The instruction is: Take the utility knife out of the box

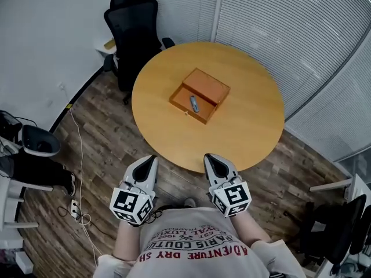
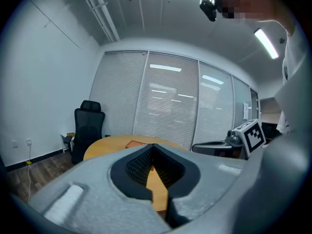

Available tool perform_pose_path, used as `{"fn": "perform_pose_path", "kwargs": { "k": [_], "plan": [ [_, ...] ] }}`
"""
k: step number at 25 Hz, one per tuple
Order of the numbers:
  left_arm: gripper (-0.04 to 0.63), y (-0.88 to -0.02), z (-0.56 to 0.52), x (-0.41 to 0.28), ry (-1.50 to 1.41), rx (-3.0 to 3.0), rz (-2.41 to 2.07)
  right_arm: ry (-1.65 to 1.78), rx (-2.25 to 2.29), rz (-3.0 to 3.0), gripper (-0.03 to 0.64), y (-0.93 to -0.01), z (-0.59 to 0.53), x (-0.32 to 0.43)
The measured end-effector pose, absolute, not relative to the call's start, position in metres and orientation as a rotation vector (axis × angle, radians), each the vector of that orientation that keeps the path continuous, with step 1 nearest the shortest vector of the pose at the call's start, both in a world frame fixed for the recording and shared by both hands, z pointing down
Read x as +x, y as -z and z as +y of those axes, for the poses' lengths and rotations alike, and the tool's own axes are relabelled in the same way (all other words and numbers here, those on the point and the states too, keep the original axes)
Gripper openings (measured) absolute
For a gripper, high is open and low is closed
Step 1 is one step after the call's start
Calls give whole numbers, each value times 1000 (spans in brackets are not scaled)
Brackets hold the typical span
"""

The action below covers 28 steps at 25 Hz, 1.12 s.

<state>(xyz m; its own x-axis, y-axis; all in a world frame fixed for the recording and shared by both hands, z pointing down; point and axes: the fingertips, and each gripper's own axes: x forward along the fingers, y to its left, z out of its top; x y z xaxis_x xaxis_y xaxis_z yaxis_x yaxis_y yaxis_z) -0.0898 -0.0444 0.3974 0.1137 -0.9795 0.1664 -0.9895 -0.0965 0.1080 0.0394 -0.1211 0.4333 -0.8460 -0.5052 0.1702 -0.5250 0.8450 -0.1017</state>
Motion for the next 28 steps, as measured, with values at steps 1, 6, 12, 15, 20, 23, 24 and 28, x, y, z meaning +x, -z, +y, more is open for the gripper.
{"fn": "perform_pose_path", "kwargs": {
  "k": [1, 6, 12, 15, 20, 23, 24, 28],
  "plan": [
    [-5, -400, -54, -88, -85, 2194, -1959, -222, 814, -2883, 8, -435, -130, 39],
    [-5, -410, -90, -94, -110, 2188, -1931, -261, 826, -2865, 8, -447, -166, 31],
    [-5, -420, -148, -124, -133, 2231, -1855, -288, 899, -2820, 8, -459, -216, 6],
    [-5, -415, -184, -142, -160, 2302, -1779, -306, 977, -2786, 8, -460, -242, -13],
    [-5, -394, -246, -179, -173, 2417, -1677, -318, 1102, -2733, 8, -451, -283, -46],
    [-5, -394, -276, -202, -179, 2457, -1604, -342, 1181, -2701, 8, -447, -302, -63],
    [-5, -395, -285, -209, -180, 2465, -1581, -364, 1207, -2693, 8, -447, -309, -68],
    [-5, -406, -317, -232, -186, 2497, -1481, -405, 1298, -2617, 8, -457, -333, -86]
  ]
}}
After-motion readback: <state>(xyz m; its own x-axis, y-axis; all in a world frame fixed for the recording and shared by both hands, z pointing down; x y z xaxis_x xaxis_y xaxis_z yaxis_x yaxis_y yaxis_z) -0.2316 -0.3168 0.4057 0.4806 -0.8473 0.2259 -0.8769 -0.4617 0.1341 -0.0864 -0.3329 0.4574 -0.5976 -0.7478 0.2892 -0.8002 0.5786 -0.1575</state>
